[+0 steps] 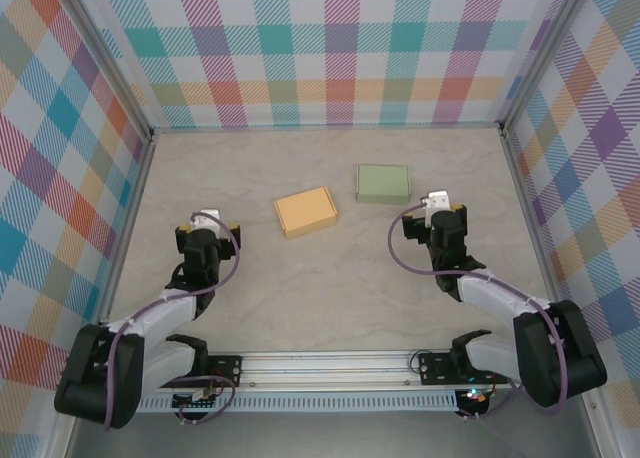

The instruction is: Fold the paper box

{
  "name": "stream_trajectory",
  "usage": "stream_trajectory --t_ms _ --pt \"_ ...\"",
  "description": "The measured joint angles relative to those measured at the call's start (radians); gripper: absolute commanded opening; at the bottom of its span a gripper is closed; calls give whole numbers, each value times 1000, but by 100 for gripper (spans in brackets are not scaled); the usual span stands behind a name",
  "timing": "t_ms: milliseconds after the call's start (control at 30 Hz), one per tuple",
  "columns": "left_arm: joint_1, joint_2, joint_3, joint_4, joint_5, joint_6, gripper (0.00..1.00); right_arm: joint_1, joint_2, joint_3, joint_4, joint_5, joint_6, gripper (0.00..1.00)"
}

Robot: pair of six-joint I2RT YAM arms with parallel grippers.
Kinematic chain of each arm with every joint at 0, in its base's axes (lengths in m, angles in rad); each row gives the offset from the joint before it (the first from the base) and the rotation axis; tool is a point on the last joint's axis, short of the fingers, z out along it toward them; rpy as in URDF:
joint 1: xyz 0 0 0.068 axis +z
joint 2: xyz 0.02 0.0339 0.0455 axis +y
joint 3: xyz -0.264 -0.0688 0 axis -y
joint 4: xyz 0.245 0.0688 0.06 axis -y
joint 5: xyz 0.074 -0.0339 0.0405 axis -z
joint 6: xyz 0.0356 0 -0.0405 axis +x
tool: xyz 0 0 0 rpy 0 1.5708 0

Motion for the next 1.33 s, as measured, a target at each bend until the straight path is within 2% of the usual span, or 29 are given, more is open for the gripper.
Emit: stream_trajectory --t_ms 200,400,600,700,933,1333 --pt "35 247 12 222 72 -42 100 -50 108 -56 180 -73 -4 100" --pt "42 439 58 311 141 -46 100 -77 252 -62 328 -145 -38 100" --pt "132 452 144 285 263 -76 100 -207 279 -62 391 -294 5 100" --pt "142 452 150 283 286 -87 100 -253 336 -56 413 -346 31 100" --pt "142 452 150 276 308 -91 100 -288 344 -7 366 -368 104 100" --pt "142 452 150 275 313 -91 100 -291 344 -3 357 -372 129 100"
